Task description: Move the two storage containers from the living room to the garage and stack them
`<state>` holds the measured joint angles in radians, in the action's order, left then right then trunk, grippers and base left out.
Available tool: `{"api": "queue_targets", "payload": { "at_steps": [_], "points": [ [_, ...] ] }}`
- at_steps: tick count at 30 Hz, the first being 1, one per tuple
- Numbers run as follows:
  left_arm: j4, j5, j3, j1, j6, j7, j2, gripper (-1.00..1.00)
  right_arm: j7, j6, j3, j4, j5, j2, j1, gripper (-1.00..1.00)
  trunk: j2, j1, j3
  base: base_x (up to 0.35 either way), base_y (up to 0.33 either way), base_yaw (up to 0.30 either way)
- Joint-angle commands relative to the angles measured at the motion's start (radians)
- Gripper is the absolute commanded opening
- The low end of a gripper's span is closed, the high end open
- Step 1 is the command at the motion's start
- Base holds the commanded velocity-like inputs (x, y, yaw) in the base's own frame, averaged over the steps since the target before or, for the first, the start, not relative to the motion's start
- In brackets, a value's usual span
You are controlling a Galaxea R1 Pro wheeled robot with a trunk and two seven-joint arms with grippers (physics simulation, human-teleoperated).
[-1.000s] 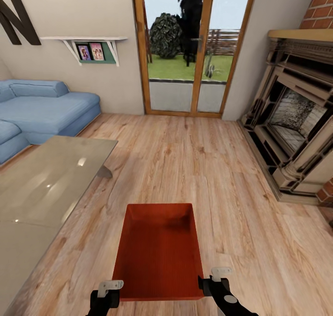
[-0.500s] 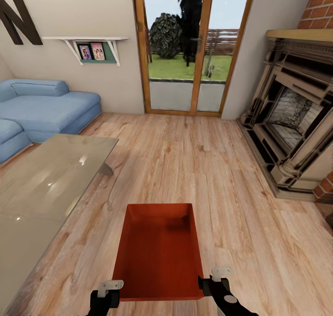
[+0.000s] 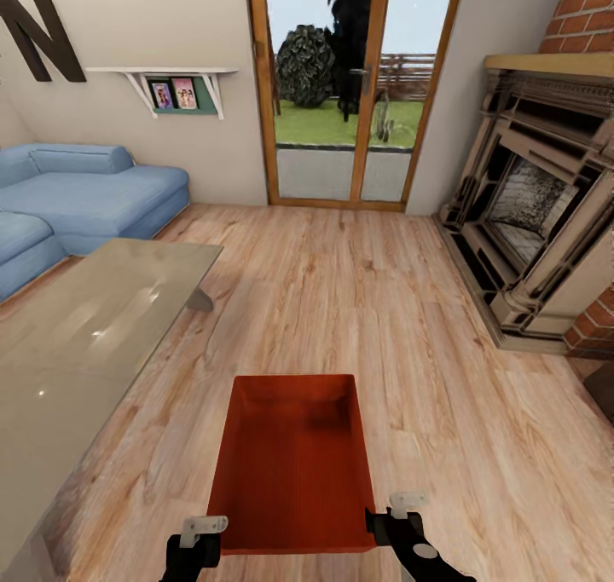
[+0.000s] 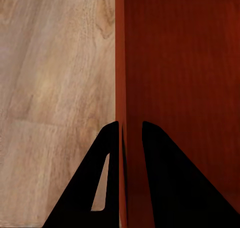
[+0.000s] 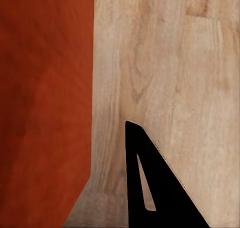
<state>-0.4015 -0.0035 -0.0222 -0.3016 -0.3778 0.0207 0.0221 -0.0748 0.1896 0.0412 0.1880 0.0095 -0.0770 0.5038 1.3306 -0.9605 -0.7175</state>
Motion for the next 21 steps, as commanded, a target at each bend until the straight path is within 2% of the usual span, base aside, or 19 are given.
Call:
{"api": "queue_targets", "payload": {
  "at_steps": [1,21],
  "points": [
    [-0.001,0.008,-0.015,-0.001,-0.003,-0.008,-0.001,-1.0,-0.011,0.004,-0.009,-0.001,0.0,0.016,0.001,-1.0,0.0,0.001,-0.001,-0.341,0.0,0.0],
    [-0.001,0.008,-0.015,-0.001,-0.003,-0.008,-0.001,-1.0,-0.011,0.004,-0.009,-0.001,0.0,0.016,0.001,-1.0,0.0,0.001,-0.001,-0.325,0.0,0.0]
  ]
}}
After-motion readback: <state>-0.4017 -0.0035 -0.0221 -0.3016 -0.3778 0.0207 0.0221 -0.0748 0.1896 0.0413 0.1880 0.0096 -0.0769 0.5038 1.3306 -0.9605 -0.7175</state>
